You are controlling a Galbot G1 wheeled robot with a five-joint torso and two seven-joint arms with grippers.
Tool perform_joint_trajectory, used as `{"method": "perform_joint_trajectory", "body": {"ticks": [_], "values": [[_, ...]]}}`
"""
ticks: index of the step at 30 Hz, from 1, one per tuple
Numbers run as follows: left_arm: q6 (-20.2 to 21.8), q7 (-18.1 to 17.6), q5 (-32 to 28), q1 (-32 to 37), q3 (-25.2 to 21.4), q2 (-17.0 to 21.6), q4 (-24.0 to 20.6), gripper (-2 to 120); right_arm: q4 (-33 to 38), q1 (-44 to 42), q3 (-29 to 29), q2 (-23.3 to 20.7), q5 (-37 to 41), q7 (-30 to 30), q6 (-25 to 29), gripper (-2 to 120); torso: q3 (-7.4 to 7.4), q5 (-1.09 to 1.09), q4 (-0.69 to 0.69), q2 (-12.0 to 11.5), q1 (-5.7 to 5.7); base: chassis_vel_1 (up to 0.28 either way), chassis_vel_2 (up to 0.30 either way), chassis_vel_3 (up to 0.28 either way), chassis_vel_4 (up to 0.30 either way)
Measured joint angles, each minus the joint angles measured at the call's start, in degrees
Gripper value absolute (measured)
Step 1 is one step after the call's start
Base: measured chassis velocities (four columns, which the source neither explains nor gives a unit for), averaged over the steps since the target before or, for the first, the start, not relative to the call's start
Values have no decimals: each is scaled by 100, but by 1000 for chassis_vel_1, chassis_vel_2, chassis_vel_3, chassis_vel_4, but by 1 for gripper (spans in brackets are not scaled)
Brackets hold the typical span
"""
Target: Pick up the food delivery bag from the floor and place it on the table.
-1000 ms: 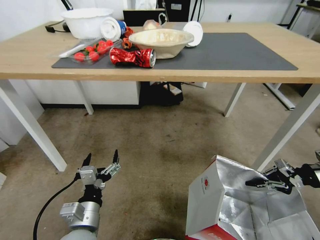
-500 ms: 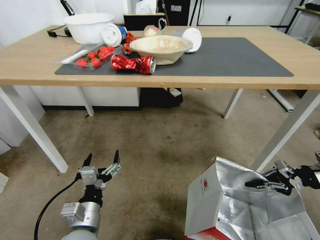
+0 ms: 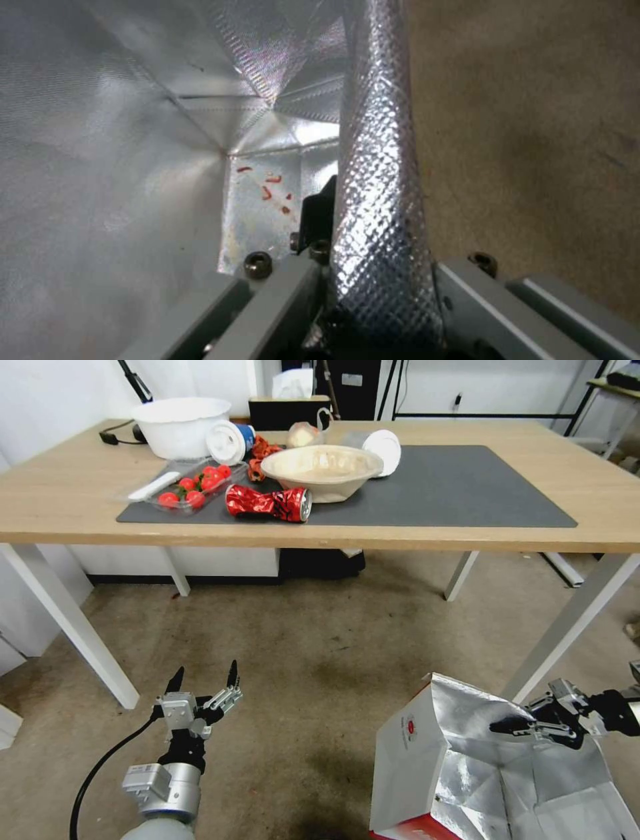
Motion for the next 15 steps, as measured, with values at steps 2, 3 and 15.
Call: {"method": "perform_joint_trajectory", "body": {"ticks": [2,3,15], "values": [[6,1,-1,-2,1,3,1,100,0,-6,0,0,-1,0,0,0,20,0,0,29,10,0,0,0,0],[15,1,-2,-5,3,4,2,100,0,-10,0,-1,-2,0,0,0,38,0,0,53,17,0,0,0,0],[80,1,-9,-47,0,-30,-44,100,7,-10,2,-16,-19,0,-2,0,233,0,0,330,98,0,0,0,0]]}}
